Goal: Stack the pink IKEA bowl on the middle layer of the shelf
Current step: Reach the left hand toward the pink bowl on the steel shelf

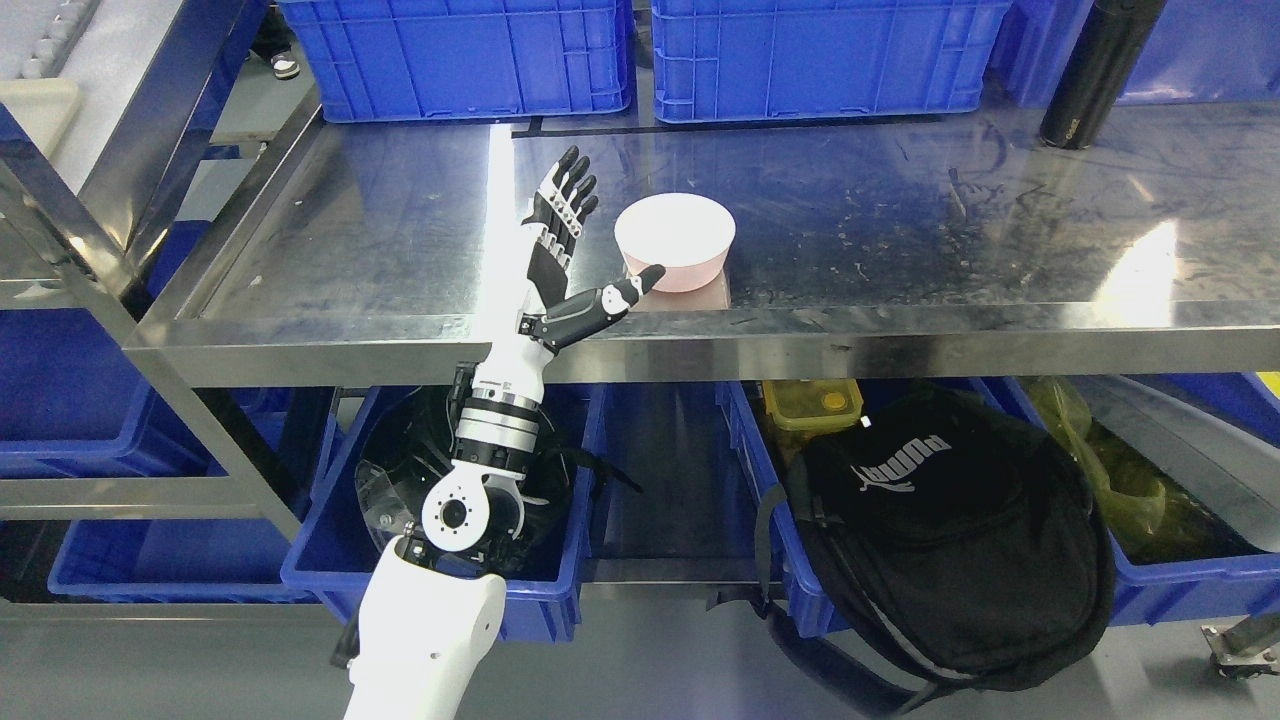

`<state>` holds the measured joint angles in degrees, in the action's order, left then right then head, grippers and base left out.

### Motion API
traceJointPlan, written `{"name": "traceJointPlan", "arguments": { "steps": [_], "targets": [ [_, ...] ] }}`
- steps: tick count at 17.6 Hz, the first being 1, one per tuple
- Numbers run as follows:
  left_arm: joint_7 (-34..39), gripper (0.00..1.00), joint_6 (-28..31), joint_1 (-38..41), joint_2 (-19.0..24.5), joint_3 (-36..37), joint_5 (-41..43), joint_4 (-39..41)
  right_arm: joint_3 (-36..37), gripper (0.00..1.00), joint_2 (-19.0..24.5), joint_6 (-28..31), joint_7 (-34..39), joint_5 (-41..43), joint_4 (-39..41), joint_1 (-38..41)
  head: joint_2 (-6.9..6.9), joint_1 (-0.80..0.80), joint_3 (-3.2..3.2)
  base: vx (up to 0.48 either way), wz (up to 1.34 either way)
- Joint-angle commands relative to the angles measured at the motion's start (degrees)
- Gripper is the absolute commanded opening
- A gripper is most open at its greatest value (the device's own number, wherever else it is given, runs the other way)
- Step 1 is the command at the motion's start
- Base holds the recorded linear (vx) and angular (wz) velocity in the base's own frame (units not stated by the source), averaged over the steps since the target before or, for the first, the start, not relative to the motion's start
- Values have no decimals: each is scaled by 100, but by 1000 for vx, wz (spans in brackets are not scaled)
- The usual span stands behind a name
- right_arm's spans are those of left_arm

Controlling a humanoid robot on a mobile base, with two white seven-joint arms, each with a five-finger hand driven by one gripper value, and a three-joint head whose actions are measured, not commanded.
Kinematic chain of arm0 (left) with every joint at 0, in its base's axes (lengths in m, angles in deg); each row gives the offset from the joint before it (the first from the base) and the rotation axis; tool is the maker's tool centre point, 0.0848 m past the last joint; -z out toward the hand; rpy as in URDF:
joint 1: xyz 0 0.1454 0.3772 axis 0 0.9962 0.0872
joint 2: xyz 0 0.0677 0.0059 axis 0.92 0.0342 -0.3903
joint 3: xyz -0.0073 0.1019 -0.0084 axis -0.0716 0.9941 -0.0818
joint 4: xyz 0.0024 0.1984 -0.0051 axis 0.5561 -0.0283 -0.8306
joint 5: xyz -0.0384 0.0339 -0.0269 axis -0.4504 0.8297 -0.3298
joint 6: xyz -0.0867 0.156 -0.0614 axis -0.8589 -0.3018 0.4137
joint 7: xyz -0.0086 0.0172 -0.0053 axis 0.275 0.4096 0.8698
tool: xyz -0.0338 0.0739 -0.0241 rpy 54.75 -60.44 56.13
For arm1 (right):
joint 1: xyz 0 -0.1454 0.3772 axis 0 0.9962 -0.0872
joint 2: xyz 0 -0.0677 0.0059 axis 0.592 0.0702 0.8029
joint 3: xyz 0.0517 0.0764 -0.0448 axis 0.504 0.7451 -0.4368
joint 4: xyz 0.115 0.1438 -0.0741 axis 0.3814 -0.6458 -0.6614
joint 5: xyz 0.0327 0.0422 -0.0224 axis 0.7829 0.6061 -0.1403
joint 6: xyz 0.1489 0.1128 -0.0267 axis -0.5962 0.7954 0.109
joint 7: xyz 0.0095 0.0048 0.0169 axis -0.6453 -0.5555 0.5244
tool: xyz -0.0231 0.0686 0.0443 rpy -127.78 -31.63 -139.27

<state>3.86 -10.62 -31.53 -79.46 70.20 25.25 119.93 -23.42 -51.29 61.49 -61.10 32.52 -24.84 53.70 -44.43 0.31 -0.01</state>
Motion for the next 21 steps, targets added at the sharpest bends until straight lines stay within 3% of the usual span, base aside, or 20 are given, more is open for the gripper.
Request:
{"name": "traceJointPlan", "arguments": {
  "steps": [1,3,6,8,11,15,17,19,21],
  "targets": [
    [-109,100,131,-128,99,-217,124,-12,0,100,-100,4,3,0,100,132,0,0,0,0,0],
    [-599,100,395,-479,208,-374,177,-12,0,100,-100,4,3,0,100,132,0,0,0,0,0],
    [-1119,100,431,-1094,1296,-437,720,-12,0,100,-100,4,3,0,100,132,0,0,0,0,0],
    [-2117,100,501,-1726,1791,-393,2207,-64,0,100,-100,4,3,0,100,132,0,0,0,0,0],
    [-3980,100,370,-2483,1862,-323,3970,-65,0,100,-100,4,3,0,100,132,0,0,0,0,0],
    [-4293,99,19,-2835,2029,371,4852,-56,0,100,-100,4,3,0,100,132,1,0,0,0,0],
    [-4844,100,9,-2907,1968,503,5431,-56,0,100,-100,4,3,0,100,132,1,0,0,0,0],
    [-5452,100,-9,-2915,1566,486,5556,-65,0,100,-100,4,3,0,100,132,0,0,0,0,0],
    [-5506,100,-9,-2863,1240,477,5670,-83,0,100,-100,4,3,0,100,132,0,0,0,0,0]
  ]
}}
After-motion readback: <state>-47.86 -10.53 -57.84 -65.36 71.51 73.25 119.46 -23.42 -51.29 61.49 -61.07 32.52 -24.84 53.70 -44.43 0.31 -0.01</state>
